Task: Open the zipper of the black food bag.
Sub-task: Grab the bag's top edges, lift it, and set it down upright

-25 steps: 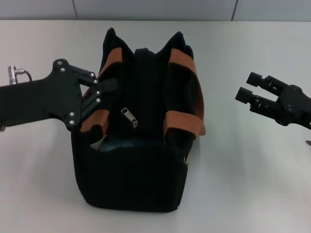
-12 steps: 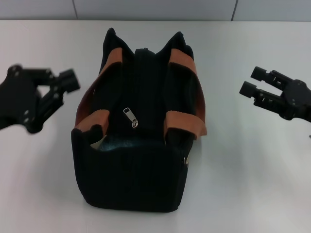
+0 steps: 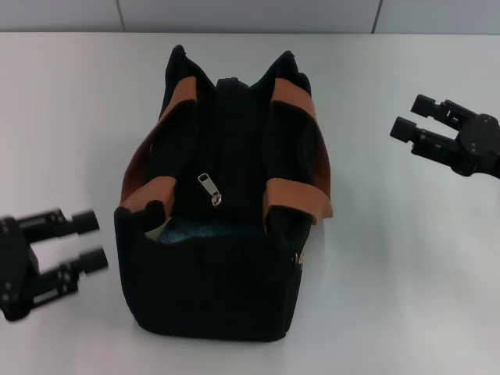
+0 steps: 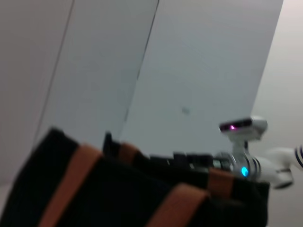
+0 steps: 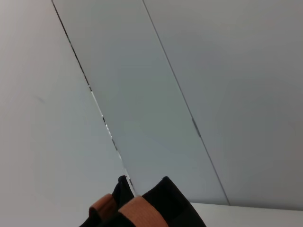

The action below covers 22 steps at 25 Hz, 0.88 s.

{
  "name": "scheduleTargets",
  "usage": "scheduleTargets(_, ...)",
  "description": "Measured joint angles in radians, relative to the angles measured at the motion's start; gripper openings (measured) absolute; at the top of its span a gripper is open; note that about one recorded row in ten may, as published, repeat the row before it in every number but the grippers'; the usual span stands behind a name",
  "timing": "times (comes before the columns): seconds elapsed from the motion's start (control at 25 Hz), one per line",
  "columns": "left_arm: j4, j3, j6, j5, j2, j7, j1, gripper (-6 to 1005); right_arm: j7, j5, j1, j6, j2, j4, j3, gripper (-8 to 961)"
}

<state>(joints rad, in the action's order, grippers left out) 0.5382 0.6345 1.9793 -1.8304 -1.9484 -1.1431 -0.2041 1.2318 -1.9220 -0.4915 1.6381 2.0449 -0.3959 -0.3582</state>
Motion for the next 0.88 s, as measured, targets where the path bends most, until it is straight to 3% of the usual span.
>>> scheduleTargets(0.16,-0.005,-0.005,-0.025,-0.062,-0.008,-0.010,-0.001,473,0.000,0.000,-0.008,-0.001,-0.001,0.000,-0.002,829)
scheduleTargets(0.4,-0.007,0.001,-0.185,-0.155,-0.055,-0.052,-0.039,614,0.000,-0.002,-0.012,-0.012,-0.001,0.000,-0.002,829)
scheduleTargets(0.52,-0.012,0.001,-0.202,-0.180,-0.068,-0.059,-0.065,770,0.000,-0.002,-0.007,-0.013,0.000,0.000,-0.002,828)
scheduleTargets(0.88,-0.032,-0.010,-0.374,-0.188,-0.090,-0.073,-0.145,661,0.000,0.000,0.009,-0.014,0.004,0.005,0.006,828)
